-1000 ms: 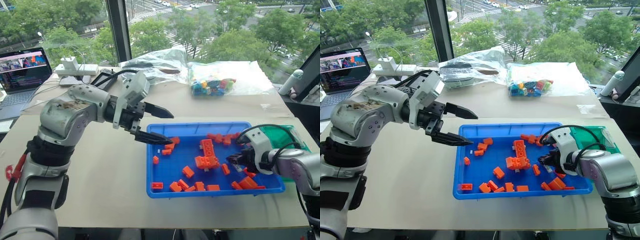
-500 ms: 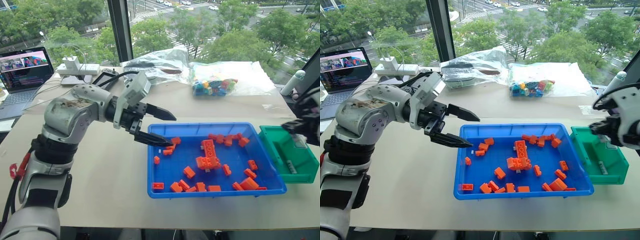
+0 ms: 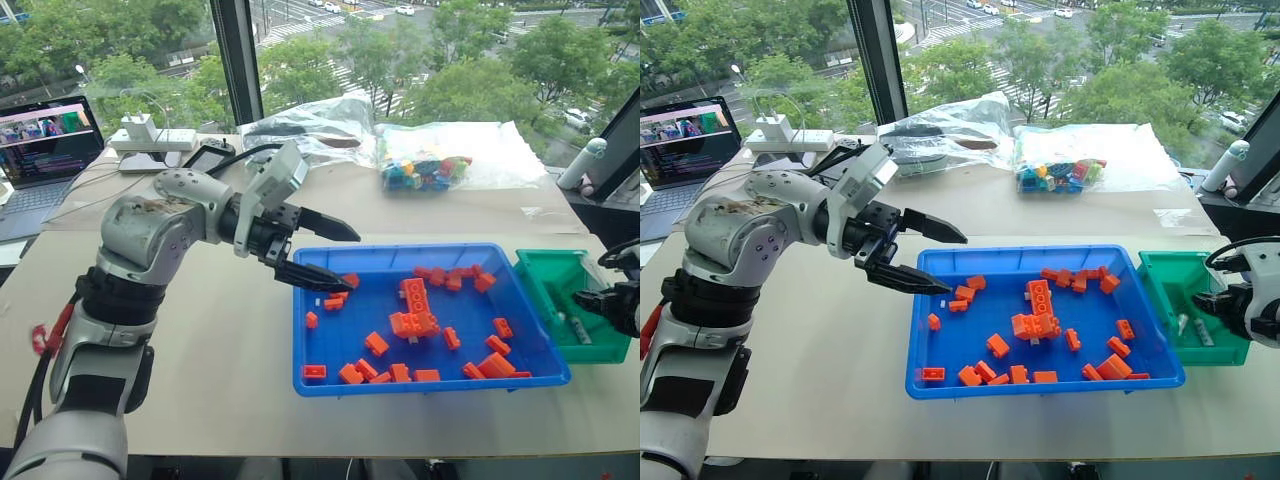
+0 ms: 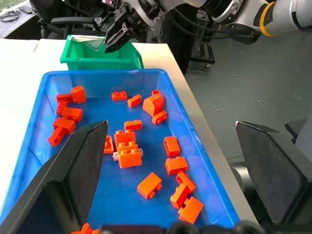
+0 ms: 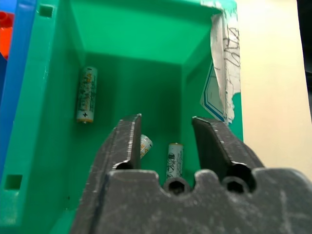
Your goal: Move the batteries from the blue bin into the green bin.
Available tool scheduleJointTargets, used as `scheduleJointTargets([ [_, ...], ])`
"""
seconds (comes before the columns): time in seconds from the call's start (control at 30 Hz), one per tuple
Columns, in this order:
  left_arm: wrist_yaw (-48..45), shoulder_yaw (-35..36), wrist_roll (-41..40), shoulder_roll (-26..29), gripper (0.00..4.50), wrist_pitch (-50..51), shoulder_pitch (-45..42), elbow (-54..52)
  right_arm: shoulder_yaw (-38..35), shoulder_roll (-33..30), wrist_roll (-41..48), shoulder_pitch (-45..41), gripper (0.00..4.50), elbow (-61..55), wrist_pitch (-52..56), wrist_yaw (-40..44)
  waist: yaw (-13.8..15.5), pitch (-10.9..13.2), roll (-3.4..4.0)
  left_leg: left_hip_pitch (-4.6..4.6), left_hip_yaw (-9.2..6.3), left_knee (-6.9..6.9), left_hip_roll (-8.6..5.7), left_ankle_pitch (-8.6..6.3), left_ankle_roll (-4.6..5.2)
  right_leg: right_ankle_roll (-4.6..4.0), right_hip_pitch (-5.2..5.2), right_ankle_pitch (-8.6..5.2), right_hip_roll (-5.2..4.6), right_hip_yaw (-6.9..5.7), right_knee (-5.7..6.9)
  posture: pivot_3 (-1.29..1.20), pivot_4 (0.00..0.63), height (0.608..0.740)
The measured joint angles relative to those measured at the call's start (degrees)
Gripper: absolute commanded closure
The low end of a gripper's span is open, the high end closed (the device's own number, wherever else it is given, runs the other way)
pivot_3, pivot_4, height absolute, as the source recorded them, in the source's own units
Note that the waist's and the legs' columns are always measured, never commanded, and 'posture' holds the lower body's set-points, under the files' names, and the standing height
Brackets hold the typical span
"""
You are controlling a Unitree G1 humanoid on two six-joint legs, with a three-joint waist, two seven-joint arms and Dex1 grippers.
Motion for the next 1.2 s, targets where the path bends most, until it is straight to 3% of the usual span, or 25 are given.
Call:
scheduleJointTargets([
  [0.1, 0.02, 0.0, -0.01, 0.24, 0.0, 0.11, 0.01, -0.04, 0.11, -3.32, -0.16, -0.07, 0.11, -1.05, 0.31, 1.04, 0.02, 0.0, 0.02, 0.0, 0.01, 0.0, -0.02, 0.0, 0.0, 0.0, 0.0, 0.0, -0.02, 0.01, 0.0, 0.0, 0.15, 0.732],
  [0.13, 0.03, 0.0, -0.01, 0.46, 0.0, 0.14, 0.01, -0.04, 0.11, -4.67, 0.08, -0.3, 0.05, -2.42, 0.79, 1.81, -0.03, 0.0, 0.02, 0.0, 0.0, 0.0, 0.0, 0.0, 0.0, 0.0, 0.0, 0.0, 0.0, 0.0, 0.0, 0.0, 0.15, 0.732],
  [0.23, 0.27, 0.08, -0.05, 0.79, 0.0, 0.21, 0.06, -0.35, 0.22, -6.74, 4.61, -3.87, 0.05, -9.36, 5.85, 4.92, -0.47, 0.0, 0.03, 0.02, -0.01, 0.0, 0.12, 0.0, 0.0, 0.0, 0.0, 0.0, 0.1, 0.01, 0.0, 0.0, 0.15, 0.732],
  [0.37, 0.62, 0.07, -0.06, 0.84, 0.0, 0.22, 0.1, -0.7, 3.1, -3.97, 15.61, -10.47, 0.05, -22.28, 12.75, 9.01, -0.57, 0.01, 0.0, 0.02, -0.08, 0.0, 0.18, 0.0, 0.0, -0.01, 0.05, 0.0, 0.18, -0.04, -0.01, 0.0, 0.15, 0.732],
  [0.57, 0.94, 0.06, 0.09, 1.43, 0.0, 0.21, 0.14, -0.76, 12.18, -1.46, 19.11, -7.04, 0.05, -30.93, 10.13, 11.93, 0.58, 0.01, -0.01, -0.07, -0.09, 0.03, -0.09, -0.01, 0.01, 0.04, 0.04, 0.0, -0.09, -0.06, 0.04, 0.0, 0.15, 0.732],
  [0.77, 1.03, 0.0, 0.23, 2.24, 0.0, 0.19, 0.41, -1.09, 22.15, -3.72, 13.6, -3.42, 0.05, -30.49, -0.23, 15.48, 0.14, 0.02, -0.02, -0.05, -0.12, 0.03, -0.07, -0.01, 0.01, 0.04, 0.01, 0.0, -0.05, -0.07, 0.01, 0.0, 0.15, 0.732],
  [1.2, 2.1, 0.06, 0.12, 3.04, 0.0, 0.23, 1.08, -2.4, 30.81, -2.53, 3.96, -6.48, 0.05, -20.54, -15.63, 22.08, -0.01, 0.02, -0.02, -0.02, -0.13, 0.08, 0.01, 0.0, 0.0, 0.03, 0.0, -0.01, 0.01, -0.06, 0.02, 0.0, 0.15, 0.732],
])
